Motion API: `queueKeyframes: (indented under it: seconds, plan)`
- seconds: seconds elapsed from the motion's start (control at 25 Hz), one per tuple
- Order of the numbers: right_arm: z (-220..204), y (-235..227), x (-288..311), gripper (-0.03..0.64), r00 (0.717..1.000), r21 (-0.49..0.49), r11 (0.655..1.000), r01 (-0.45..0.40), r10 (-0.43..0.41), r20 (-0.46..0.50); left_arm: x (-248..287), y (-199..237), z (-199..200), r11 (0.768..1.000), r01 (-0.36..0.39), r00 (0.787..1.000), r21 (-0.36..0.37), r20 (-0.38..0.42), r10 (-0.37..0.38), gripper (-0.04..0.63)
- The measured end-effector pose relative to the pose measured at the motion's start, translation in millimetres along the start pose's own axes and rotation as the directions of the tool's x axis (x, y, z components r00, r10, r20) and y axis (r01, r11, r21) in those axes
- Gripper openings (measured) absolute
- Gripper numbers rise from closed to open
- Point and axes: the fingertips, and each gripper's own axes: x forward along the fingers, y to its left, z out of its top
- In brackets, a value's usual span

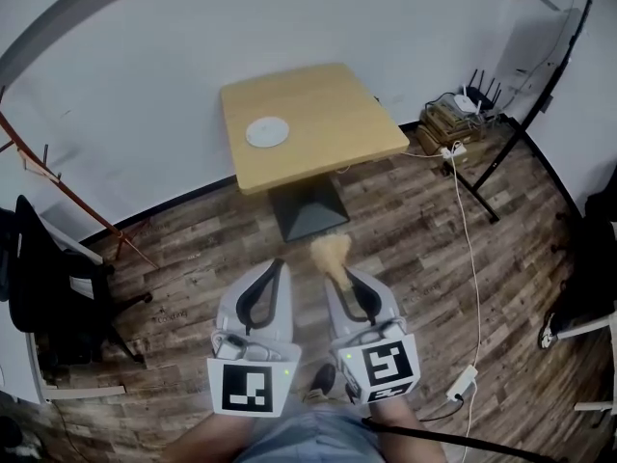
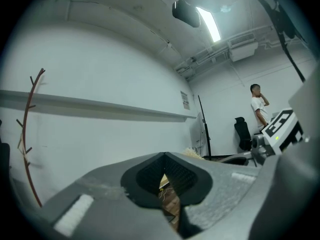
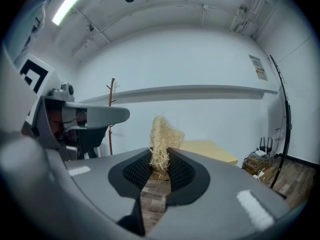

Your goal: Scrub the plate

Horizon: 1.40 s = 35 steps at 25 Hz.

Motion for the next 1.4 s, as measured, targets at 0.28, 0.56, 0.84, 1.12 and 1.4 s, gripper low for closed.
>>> queueKeyframes:
  seconds: [0.28, 0.56, 0.84, 1.12, 1.4]
  plan:
    - [15, -8, 69, 0.08, 1.0, -0.016, 1.0, -0.011, 0.011, -0.004, 51, 55, 5, 1.0, -0.017, 0.999, -0.023, 0.034, 0.018, 0.02]
    - [42, -8, 155, 0.08, 1.0, -0.042, 0.999, -0.026, 0.026, 0.016, 102, 128, 13, 0.999, -0.037, 0.997, -0.033, 0.068, 0.04, 0.02]
    - [61, -1, 206, 0.08, 1.0, -0.084, 0.996, -0.024, 0.024, -0.002, 128, 174, 15, 0.997, -0.034, 0.995, -0.068, 0.094, 0.04, 0.02]
    - [59, -13, 226, 0.08, 1.0, -0.089, 0.996, 0.005, -0.004, 0.007, 150, 189, 6, 0.995, -0.015, 0.994, -0.098, 0.102, 0.025, 0.02]
    - [54, -41, 242, 0.08, 0.999, -0.069, 0.997, 0.02, -0.022, -0.024, 182, 186, -7, 0.996, -0.009, 0.998, -0.086, 0.057, 0.014, 0.02]
